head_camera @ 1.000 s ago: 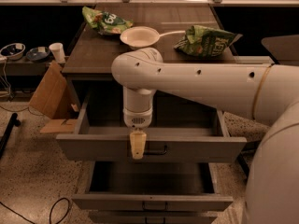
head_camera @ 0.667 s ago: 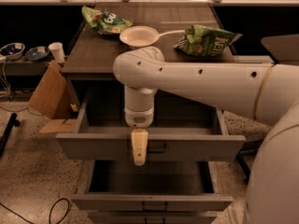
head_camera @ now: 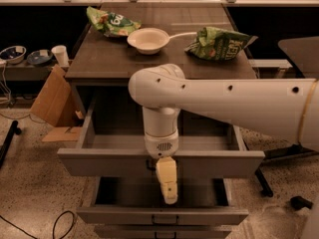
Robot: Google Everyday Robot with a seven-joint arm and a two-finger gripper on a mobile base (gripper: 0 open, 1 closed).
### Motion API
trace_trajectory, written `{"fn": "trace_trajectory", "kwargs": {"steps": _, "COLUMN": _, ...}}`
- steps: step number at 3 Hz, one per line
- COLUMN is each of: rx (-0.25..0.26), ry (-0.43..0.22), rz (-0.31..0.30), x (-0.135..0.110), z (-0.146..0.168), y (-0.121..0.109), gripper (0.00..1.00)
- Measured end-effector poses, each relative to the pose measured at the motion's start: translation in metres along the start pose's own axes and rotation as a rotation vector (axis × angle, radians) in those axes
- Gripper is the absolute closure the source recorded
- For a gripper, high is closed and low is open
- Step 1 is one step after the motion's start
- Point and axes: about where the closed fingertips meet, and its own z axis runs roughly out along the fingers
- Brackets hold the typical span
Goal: Open top drawer
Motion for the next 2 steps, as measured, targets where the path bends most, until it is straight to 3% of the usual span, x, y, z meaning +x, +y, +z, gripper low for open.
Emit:
{"fn": "trace_trajectory", "kwargs": {"steps": 1, "rx": 0.017, "ry": 0.007, "rz": 0.004, "x": 0.017, "z": -0.017, "y": 0.018, "gripper": 0.00}}
{"fn": "trace_trajectory", "kwargs": {"steps": 2, "rx": 0.104, "ry": -0.013, "rz": 0.048, "x": 0.031, "z": -0.046, "y": 0.024, "gripper": 0.00}}
